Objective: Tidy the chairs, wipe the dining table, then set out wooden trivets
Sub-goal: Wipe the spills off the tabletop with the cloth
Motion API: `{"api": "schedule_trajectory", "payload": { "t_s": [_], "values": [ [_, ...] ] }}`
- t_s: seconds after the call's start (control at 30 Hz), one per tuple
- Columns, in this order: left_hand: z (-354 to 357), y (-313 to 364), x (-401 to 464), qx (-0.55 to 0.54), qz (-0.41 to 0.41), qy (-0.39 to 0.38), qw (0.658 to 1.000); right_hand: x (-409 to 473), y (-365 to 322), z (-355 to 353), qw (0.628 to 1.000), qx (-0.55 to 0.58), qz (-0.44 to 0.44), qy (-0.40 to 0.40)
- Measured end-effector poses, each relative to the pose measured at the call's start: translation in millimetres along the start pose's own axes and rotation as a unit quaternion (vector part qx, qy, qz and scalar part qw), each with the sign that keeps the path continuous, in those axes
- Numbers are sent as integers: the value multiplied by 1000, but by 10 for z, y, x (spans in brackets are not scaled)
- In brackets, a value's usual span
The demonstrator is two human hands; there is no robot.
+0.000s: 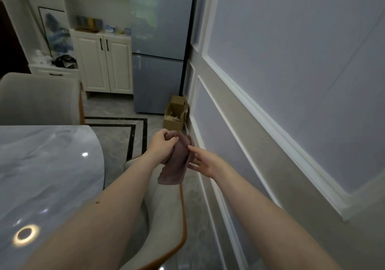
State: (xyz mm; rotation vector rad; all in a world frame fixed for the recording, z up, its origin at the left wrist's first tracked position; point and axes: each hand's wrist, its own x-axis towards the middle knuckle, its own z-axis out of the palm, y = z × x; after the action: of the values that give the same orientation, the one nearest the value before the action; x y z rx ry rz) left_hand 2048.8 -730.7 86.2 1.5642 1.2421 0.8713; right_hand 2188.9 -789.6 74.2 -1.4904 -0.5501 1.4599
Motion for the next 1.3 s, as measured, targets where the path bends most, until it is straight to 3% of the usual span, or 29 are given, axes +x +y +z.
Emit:
{"api": "schedule_trajectory", "payload": {
  "t_s": [0.13, 0.3, 0.57, 0.7, 0.83, 1.07, 1.3],
  "values": [
    [93, -24, 415, -10, -16, 23, 1000, 458, -204, -61, 1000, -14, 10, -18],
    [216, -126, 1014, -47, -65, 110, 991, 1255, -553, -84, 997, -42, 35, -48],
    [197, -55, 1506, -26, -165, 293, 941, 2149, -1087, 78, 977, -154, 49, -142],
    [-26, -45, 1598, -32, -170, 338, 925, 2360, -1168, 296, 962, -181, 36, -202],
    [-271, -160, 1786, -116, -174, 362, 909, 2455, -1195, 520, 952, -181, 18, -246],
    [-501, -423, 2054, -224, -232, 413, 851, 2557, -1095, 928, 913, -236, 25, -333],
    [-798, -621, 2400, -307, -238, 496, 776, 3017, -1167, 1247, 851, -273, 43, -446]
  ]
}}
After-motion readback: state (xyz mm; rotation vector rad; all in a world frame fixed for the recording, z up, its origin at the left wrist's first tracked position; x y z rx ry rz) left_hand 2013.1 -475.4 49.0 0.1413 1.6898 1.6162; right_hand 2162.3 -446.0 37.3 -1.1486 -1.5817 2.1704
